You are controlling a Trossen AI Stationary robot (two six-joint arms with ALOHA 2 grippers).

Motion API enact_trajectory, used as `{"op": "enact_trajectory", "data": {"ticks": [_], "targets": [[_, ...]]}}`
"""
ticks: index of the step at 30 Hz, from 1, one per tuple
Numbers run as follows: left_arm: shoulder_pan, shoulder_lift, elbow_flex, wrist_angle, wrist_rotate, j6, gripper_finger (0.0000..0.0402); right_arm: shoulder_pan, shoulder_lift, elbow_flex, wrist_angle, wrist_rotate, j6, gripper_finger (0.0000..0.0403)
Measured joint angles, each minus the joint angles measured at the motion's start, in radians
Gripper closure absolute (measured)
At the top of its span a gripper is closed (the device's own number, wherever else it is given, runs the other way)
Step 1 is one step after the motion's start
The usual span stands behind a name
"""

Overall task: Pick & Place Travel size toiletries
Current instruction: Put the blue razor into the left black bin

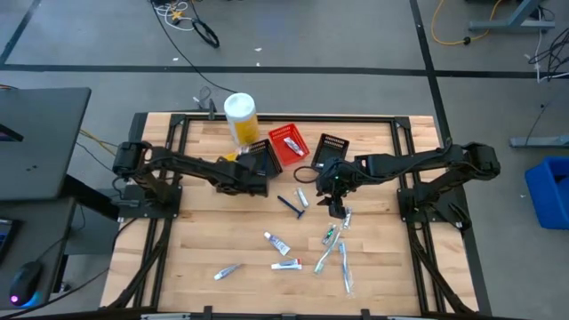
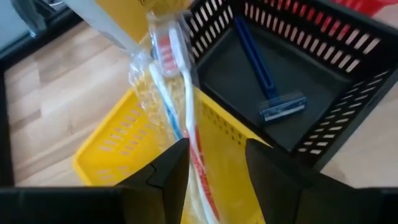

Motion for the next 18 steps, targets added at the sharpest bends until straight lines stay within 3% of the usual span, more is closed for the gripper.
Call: {"op": "enact_trajectory", "data": {"ticks": [3,7,18], "targets": [[-0.01,0.0,0.039,-0.022,0.006,0.027,0.0235,0.0,0.0,0.0,0.007,0.0,0.022,0.0245],[-0.041,0.0,0.072,0.065,0.022,0.219,0.0235,0.0,0.0,0.0,0.018,0.0,0.018,0.0245],[-0.107,0.008,0.071,0.445,0.264,0.734,0.0235,0.0,0.004,0.0,0.047,0.0,0.015,0.0242]]}}
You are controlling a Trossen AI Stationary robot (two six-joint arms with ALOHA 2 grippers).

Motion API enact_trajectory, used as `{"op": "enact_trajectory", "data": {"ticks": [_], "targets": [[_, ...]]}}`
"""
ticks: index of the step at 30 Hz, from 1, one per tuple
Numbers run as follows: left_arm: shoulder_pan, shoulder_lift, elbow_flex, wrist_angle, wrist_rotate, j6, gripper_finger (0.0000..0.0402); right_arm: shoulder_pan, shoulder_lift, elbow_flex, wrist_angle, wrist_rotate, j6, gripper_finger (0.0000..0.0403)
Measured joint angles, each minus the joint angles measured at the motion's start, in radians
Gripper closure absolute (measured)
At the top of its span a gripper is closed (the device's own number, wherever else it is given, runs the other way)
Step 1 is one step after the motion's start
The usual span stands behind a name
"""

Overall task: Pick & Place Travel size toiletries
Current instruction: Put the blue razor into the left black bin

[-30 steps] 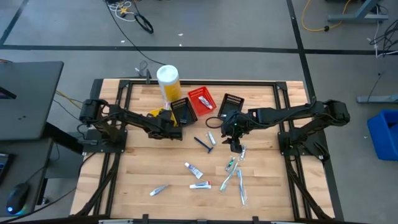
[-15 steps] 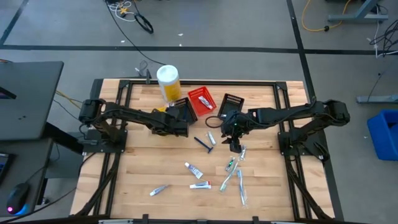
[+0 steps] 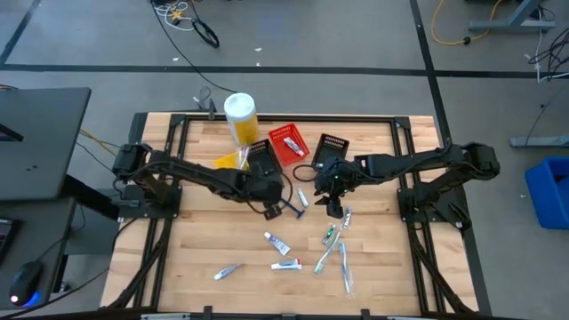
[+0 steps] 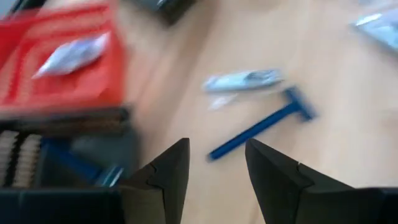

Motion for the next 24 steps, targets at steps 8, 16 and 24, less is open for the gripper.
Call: {"op": "enact_trajectory", "data": {"ticks": [8,16,24], "targets": [[0.013,0.0,0.0,0.097,0.192,0.325,0.0235,0.0,0.0,0.0,-0.001,0.0,0.008,0.0243],[0.075,0.0,0.0,0.132,0.324,0.377,0.0235,0.0,0.001,0.0,-0.056,-0.001,0.04,0.0244],[0.106,0.004,-0.072,0.25,0.399,0.413,0.0235,0.028,0.001,0.0,-0.132,-0.001,0.094,0.0245]]}}
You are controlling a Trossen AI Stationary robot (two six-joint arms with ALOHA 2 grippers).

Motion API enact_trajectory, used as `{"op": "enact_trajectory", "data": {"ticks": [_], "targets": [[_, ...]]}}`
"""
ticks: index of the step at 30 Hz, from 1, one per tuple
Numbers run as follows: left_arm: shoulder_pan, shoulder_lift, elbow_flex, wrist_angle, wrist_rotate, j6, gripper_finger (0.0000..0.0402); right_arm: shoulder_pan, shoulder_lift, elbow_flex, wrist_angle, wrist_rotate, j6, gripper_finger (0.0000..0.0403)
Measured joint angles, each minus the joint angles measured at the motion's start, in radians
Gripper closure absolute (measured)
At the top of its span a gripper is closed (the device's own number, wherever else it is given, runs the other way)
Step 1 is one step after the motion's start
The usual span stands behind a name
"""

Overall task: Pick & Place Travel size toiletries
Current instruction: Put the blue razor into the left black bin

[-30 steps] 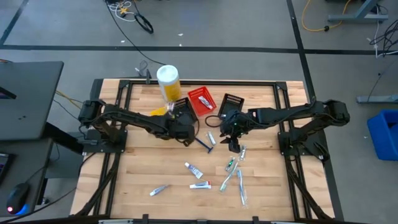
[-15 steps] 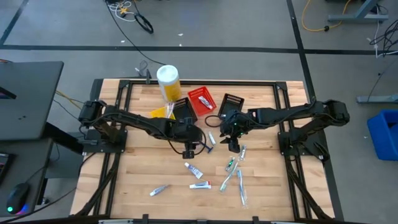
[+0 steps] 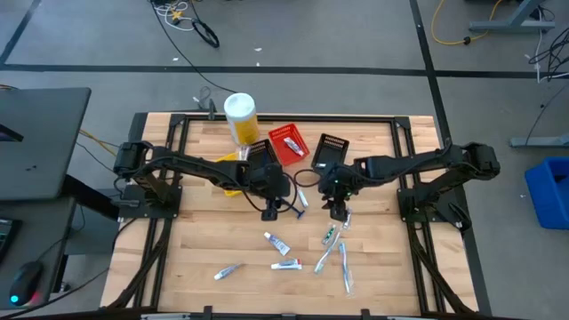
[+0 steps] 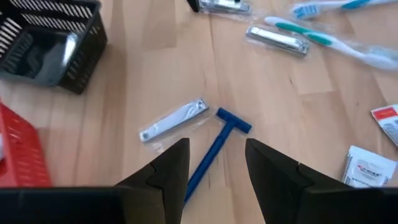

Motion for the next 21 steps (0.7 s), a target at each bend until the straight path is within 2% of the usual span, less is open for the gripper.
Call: {"op": "enact_trajectory", "data": {"ticks": [7,11,21], "targets": [[0.001,0.126,-0.006,0.11,0.051,0.045,0.0235,0.042,0.0,0.0,0.009,0.0,0.013,0.0246],[0.001,0.181,0.018,0.109,0.034,0.074,0.0235,0.059,0.001,0.0,0.014,0.001,0.015,0.0247],[0.035,0.241,0.023,0.072,0.072,0.094,0.0235,0.064,0.001,0.0,0.017,0.001,0.018,0.0247]]}}
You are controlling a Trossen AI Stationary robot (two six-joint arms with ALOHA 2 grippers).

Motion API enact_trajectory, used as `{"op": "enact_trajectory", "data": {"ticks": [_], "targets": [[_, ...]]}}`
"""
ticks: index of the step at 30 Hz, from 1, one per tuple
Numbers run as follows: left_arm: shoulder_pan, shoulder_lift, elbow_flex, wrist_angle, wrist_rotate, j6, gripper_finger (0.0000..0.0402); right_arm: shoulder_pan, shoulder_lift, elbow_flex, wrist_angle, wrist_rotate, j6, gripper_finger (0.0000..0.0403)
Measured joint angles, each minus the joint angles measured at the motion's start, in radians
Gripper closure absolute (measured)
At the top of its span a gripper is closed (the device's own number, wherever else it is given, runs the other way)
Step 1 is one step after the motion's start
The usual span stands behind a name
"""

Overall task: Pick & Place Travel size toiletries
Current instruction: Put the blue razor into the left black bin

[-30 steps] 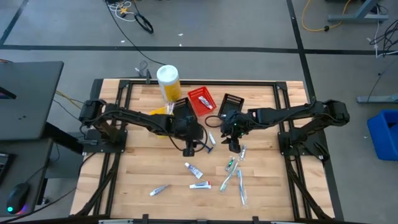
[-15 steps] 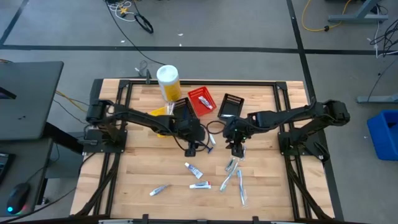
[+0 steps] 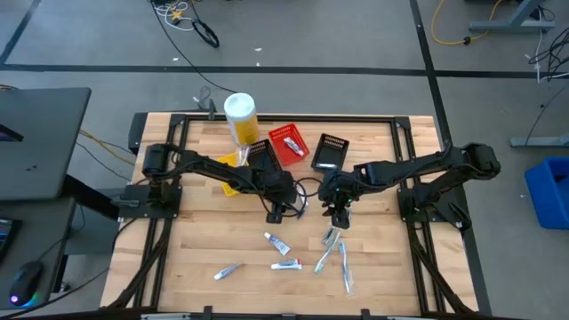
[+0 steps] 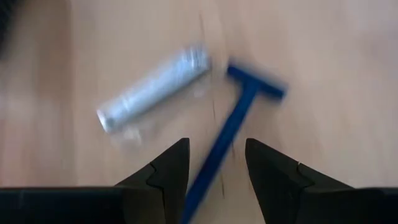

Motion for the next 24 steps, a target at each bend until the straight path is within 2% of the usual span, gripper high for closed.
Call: {"op": "enact_trajectory", "data": {"ticks": [7,18,24], "targets": [[0.003,0.037,0.0,-0.01,-0.007,0.002,0.024,0.0,0.0,0.0,-0.001,0.0,0.0,0.0248],[0.001,0.043,0.001,-0.021,0.0,-0.03,0.034,0.0,0.0,0.0,-0.001,0.0,0.0,0.025],[-0.022,0.04,-0.001,-0.023,-0.012,-0.059,0.0353,0.0,0.0,0.0,-0.001,0.0,-0.008,0.0249]]}}
